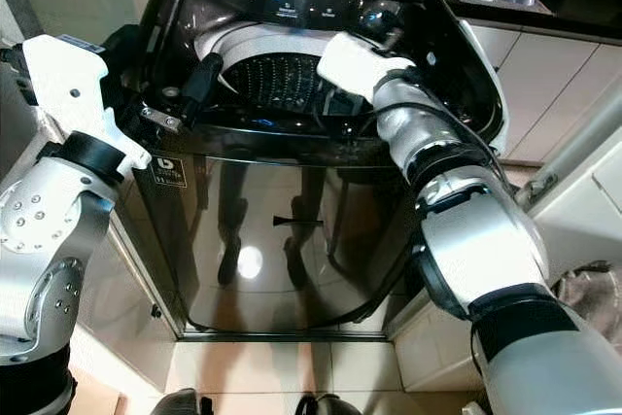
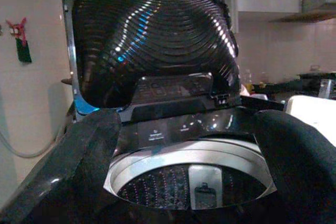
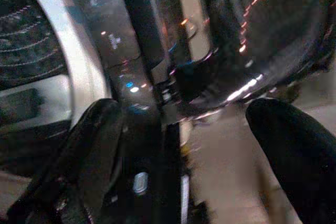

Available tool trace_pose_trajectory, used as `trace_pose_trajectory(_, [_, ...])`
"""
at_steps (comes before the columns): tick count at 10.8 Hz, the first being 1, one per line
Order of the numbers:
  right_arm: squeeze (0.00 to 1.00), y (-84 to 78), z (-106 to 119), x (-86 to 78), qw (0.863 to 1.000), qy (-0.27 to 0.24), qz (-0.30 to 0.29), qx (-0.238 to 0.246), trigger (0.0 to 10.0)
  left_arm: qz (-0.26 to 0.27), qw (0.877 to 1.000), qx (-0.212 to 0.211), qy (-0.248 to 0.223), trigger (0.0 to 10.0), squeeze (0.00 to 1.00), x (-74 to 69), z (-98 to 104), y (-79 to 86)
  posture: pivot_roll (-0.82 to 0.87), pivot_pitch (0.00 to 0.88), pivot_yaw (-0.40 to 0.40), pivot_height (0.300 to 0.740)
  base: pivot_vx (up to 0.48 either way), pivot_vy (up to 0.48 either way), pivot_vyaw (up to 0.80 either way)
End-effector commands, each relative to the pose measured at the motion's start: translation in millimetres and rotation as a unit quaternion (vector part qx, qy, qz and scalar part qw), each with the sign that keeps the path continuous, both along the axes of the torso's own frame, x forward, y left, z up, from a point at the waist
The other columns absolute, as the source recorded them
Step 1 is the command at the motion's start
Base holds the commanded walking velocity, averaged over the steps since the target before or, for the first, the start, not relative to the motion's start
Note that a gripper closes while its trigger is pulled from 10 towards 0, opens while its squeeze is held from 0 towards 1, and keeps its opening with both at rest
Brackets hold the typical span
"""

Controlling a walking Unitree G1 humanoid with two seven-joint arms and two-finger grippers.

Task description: Clothes washing

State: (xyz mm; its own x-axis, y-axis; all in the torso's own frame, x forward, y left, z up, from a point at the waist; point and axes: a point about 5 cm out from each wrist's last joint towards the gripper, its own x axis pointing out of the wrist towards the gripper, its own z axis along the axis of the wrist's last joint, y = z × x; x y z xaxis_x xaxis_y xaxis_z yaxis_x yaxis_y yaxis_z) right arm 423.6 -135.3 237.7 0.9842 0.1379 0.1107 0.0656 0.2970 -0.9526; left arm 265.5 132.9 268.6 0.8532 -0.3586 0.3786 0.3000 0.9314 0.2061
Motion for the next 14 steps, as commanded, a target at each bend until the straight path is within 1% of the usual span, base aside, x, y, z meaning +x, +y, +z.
trace_pose_trajectory(1, [1.0,-2.9,12.9,1.5,1.0,-0.02,0.0,-0.01,10.0,-0.015,1.0,0.0,-0.001,10.0,0.0,1.6,0.8,-5.4,0.13,0.005,-0.085,0.74,0.0,0.0,0.0])
trace_pose_trajectory(2, [1.0,-5.8,16.1,1.8,0.993,-0.011,-0.003,0.114,10.0,-0.017,1.0,-0.001,0.002,10.0,0.0,3.5,-1.1,-6.3,0.13,0.003,-0.086,0.74,0.0,0.0,0.0])
trace_pose_trajectory(3, [1.0,-5.9,20.8,2.3,0.953,0.013,0.012,0.302,10.0,-0.011,1.0,0.001,0.009,10.0,0.0,5.6,-5.5,-6.0,0.12,0.002,-0.088,0.74,0.0,0.0,0.0])
trace_pose_trajectory(4, [1.0,-4.8,30.5,2.3,0.883,0.015,0.048,0.467,10.0,0.001,1.0,0.0,0.021,10.0,0.0,8.3,-12.0,-3.5,0.11,0.001,-0.09,0.74,0.0,0.0,0.0])
trace_pose_trajectory(5, [0.96,-9.5,35.6,1.3,0.816,0.006,0.077,0.573,10.0,0.02,0.999,0.002,0.034,10.0,0.0,10.9,-20.5,-0.7,0.11,0.0,-0.093,0.74,0.0,0.0,0.0])
trace_pose_trajectory(6, [0.0,-10.2,31.1,-1.6,0.806,-0.007,0.095,0.584,10.0,0.057,0.997,0.014,0.058,10.0,0.0,15.5,-35.6,5.8,0.09,0.0,-0.097,0.74,0.0,0.0,0.0])
trace_pose_trajectory(7, [0.0,-13.0,23.5,-4.8,0.805,-0.019,0.099,0.584,10.0,0.081,0.994,0.018,0.077,10.0,0.0,17.6,-48.0,11.0,0.08,0.0,-0.098,0.74,0.0,0.0,0.0])
trace_pose_trajectory(8, [0.0,-20.2,4.0,-13.8,0.797,-0.035,0.106,0.594,10.0,0.124,0.986,0.022,0.109,10.0,0.0,17.8,-68.6,22.2,0.07,0.0,-0.099,0.74,0.0,0.0,0.0])
trace_pose_trajectory(9, [0.0,-25.0,-7.1,-21.5,0.794,-0.046,0.109,0.596,10.0,0.147,0.981,0.013,0.125,10.0,0.0,17.4,-78.5,28.7,0.06,0.0,-0.093,0.74,0.0,0.0,0.0])
trace_pose_trajectory(10, [0.0,-32.1,-27.8,-37.2,0.803,-0.062,0.099,0.585,10.0,0.162,0.976,-0.002,0.144,10.0,0.0,15.9,-89.2,34.4,0.04,0.0,-0.083,0.74,0.0,0.0,0.0])
trace_pose_trajectory(11, [0.0,-35.0,-46.6,-54.9,0.813,-0.071,0.094,0.57,10.0,0.175,0.974,0.004,0.145,10.0,0.0,15.1,-94.4,35.4,0.03,0.0,-0.078,0.74,0.0,0.0,0.0])
trace_pose_trajectory(12, [0.0,-36.8,-62.5,-74.3,0.82,-0.071,0.086,0.562,10.0,0.186,0.972,0.001,0.145,10.0,0.0,13.0,-97.4,36.2,0.03,0.0,-0.068,0.74,0.0,0.0,0.0])
trace_pose_trajectory(13, [0.0,-38.2,-73.0,-86.0,0.822,-0.066,0.074,0.561,10.0,0.191,0.972,0.001,0.14,10.0,0.0,11.4,-96.2,36.2,0.02,0.0,-0.062,0.74,0.0,0.0,0.0])
trace_pose_trajectory(14, [0.0,-33.6,-89.8,-97.9,0.824,-0.037,0.07,0.56,10.0,0.187,0.974,0.03,0.124,10.0,0.0,11.2,-93.4,33.0,0.02,0.0,-0.059,0.74,0.0,0.0,0.0])
